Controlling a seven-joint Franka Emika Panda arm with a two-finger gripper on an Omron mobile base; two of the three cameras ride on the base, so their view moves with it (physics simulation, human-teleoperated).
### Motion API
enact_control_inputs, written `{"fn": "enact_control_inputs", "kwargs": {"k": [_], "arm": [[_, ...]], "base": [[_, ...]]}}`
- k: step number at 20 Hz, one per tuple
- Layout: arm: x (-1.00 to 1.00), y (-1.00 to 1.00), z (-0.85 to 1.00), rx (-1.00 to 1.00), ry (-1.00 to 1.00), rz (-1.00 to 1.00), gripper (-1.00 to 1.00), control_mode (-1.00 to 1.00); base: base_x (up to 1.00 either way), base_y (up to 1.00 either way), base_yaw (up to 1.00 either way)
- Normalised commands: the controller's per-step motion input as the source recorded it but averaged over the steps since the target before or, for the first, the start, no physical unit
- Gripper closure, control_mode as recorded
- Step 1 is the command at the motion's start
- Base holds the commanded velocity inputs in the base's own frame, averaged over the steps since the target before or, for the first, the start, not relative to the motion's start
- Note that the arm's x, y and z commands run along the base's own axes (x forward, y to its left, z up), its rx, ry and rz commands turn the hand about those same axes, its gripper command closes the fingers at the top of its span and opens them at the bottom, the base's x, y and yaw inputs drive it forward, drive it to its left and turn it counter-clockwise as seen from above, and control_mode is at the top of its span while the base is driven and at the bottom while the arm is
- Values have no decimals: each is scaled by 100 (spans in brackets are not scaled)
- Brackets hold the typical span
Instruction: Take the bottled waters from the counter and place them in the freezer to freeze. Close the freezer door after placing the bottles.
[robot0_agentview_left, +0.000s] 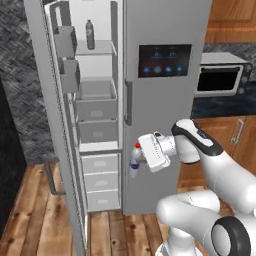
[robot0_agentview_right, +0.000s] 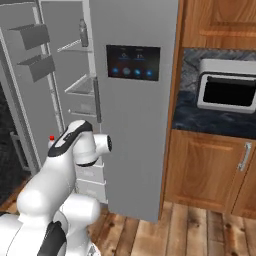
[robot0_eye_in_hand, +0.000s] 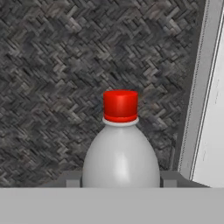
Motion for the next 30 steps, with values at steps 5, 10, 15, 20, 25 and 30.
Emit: {"fn": "enact_control_inputs", "kwargs": {"k": [5, 10, 15, 20, 25, 30], "arm": [[0, 0, 0, 0, 0, 0, 100, 100], [0, 0, 0, 0, 0, 0, 100, 100], [0, 0, 0, 0, 0, 0, 100, 100], [0, 0, 0, 0, 0, 0, 100, 100], [0, 0, 0, 0, 0, 0, 100, 100], [0, 0, 0, 0, 0, 0, 100, 100]], "base": [[47, 52, -3], [79, 7, -14], [70, -5, -12], [28, 48, -4], [40, 4, -8], [47, 13, -8]]}}
